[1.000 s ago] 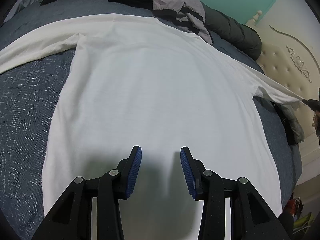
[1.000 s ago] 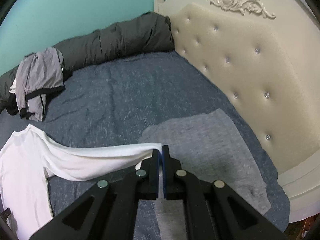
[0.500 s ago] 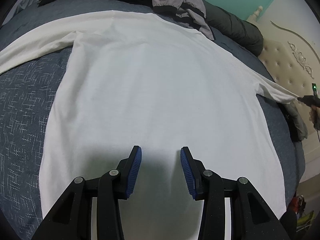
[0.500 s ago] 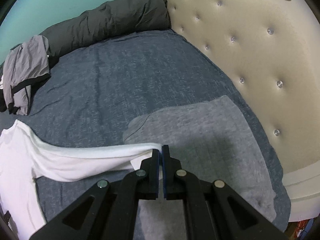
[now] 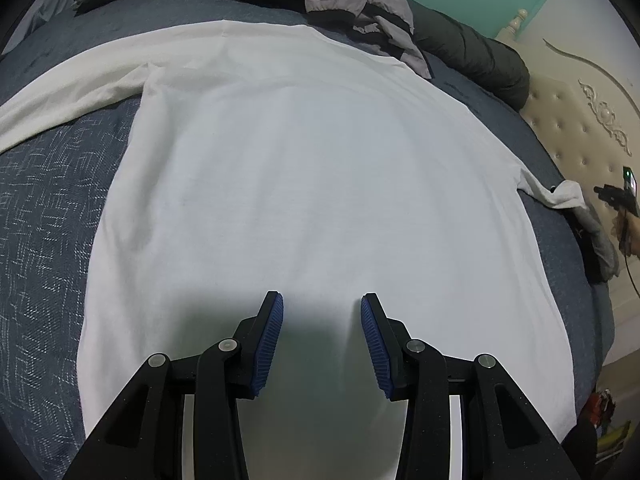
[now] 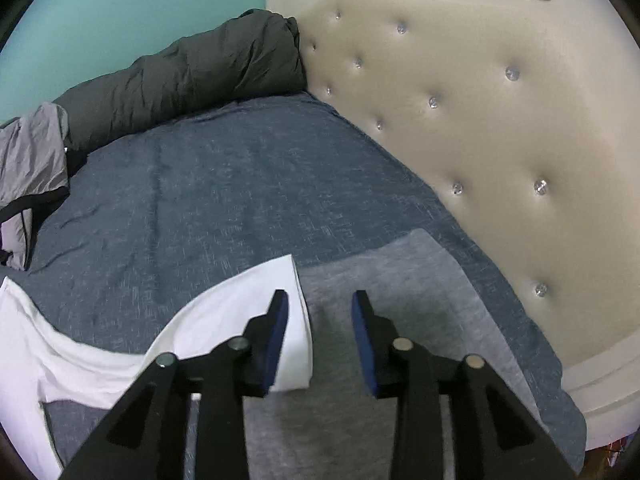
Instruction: Fold clothes
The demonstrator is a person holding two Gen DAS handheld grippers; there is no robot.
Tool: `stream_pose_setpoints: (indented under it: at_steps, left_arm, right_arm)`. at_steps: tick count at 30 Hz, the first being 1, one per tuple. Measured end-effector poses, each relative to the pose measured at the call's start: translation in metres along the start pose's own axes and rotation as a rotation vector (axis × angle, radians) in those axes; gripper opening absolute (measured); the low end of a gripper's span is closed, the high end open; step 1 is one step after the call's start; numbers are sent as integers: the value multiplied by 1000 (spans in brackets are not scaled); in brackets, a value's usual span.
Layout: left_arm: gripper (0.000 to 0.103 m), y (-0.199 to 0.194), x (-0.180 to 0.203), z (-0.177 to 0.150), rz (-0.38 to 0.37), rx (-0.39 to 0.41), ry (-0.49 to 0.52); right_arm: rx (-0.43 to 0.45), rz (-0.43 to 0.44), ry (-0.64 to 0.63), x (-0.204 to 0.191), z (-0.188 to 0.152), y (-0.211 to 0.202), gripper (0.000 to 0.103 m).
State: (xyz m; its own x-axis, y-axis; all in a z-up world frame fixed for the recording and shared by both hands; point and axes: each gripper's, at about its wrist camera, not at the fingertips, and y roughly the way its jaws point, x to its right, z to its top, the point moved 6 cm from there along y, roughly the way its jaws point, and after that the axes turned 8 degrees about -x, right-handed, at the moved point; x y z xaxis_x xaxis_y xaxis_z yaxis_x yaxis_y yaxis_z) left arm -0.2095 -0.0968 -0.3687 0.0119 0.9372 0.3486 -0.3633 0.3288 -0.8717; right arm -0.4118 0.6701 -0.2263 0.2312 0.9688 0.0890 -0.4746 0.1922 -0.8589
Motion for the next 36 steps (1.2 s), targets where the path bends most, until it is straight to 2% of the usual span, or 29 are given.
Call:
stream_pose_setpoints:
  at_steps: [3,6,13,14,15,16,17,18,20,26,32,36]
  left_arm:
    - [44,-1,1,-2,-3,3,0]
    - [45,0,1,-1,-4,3,-5]
    - [45,2,2,0,-3,1,-3]
    - [45,2,2,0,-1,0,-2]
    - [45,2,2,0,1,0,0]
    - [45,2,2,0,3,0,1]
    - [45,3,2,0,3,-1,1]
    - [45,2,2,0,3,-1,2]
    - [45,2,2,1,2,-2,2]
    - [45,0,0,-2,-2,-1,2]
    - [45,-2,0,-2,-15,3,-9]
    - [45,-5,1,-3,-26,5,-14]
  right_arm:
    - [-51,56,30,3,-8,9,54]
    - [-114,87,47,5,-18,21,54]
    - [-176,94,16,-9,-23,34,54]
    - [-188,87,4,-11,-24,37,51]
    - [-198,80,-10,-13,-25,40,39]
    - [-204,76,-24,-16,-25,41,32]
    - [-210,73,-36,-19,-26,42,19]
    - [-216,71,-45,-22,-26,43,11]
    - [-224,59,-62,-24,-30,43,4]
    - [-170,70,-48,-17,-19,16,2]
    - [-127,82,-43,-1,-7,-34,2]
    - [-144,97,-37,13,-19,-50,2]
